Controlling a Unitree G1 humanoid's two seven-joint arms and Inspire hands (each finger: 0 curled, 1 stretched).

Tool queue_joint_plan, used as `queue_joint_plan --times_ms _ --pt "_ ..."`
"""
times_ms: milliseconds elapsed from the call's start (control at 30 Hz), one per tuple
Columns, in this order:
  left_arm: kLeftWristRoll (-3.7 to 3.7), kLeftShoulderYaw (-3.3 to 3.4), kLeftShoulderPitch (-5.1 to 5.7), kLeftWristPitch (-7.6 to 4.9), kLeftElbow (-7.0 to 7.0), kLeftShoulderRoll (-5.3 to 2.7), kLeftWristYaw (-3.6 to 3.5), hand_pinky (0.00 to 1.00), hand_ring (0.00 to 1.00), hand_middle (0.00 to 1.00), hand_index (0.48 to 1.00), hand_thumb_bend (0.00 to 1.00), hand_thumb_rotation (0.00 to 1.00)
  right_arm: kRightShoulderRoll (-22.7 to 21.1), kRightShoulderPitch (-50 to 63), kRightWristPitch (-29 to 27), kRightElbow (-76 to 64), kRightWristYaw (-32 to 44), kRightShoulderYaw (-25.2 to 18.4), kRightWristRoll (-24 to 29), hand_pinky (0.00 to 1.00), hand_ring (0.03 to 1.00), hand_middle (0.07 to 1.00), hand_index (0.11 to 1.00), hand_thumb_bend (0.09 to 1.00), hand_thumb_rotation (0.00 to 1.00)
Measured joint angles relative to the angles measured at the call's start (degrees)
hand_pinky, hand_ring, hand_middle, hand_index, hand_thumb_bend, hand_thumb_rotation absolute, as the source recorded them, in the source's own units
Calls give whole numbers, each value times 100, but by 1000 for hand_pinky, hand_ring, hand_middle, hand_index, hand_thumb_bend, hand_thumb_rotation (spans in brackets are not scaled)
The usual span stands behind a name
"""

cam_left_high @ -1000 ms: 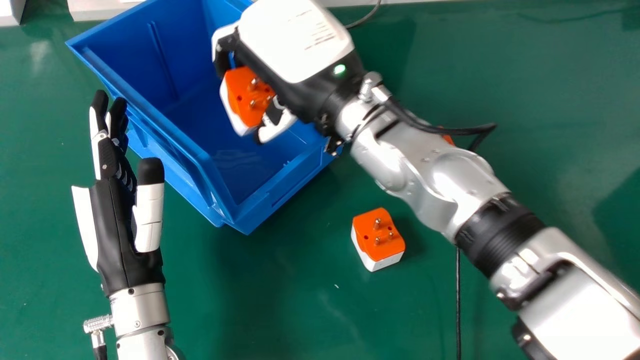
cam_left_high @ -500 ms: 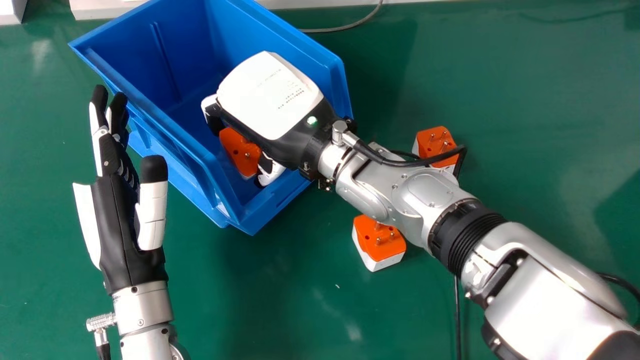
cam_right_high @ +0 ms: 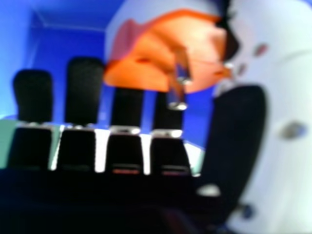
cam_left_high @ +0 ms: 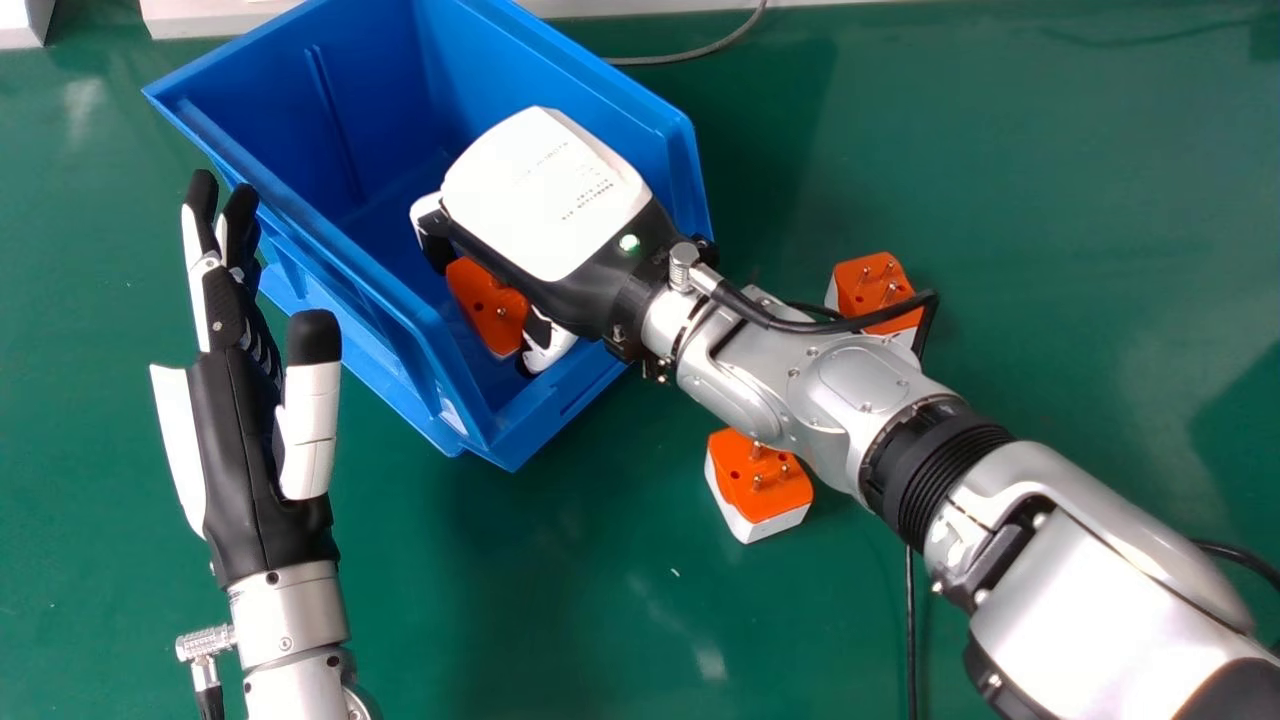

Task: Pick all objects and put in blue box

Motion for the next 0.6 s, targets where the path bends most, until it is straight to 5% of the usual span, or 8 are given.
queue_joint_plan --times_ms 600 --pt "-4 -20 -2 26 0 1 1 988 967 955 975 978 953 -96 -25 330 -226 166 349 -266 370 393 504 525 514 0"
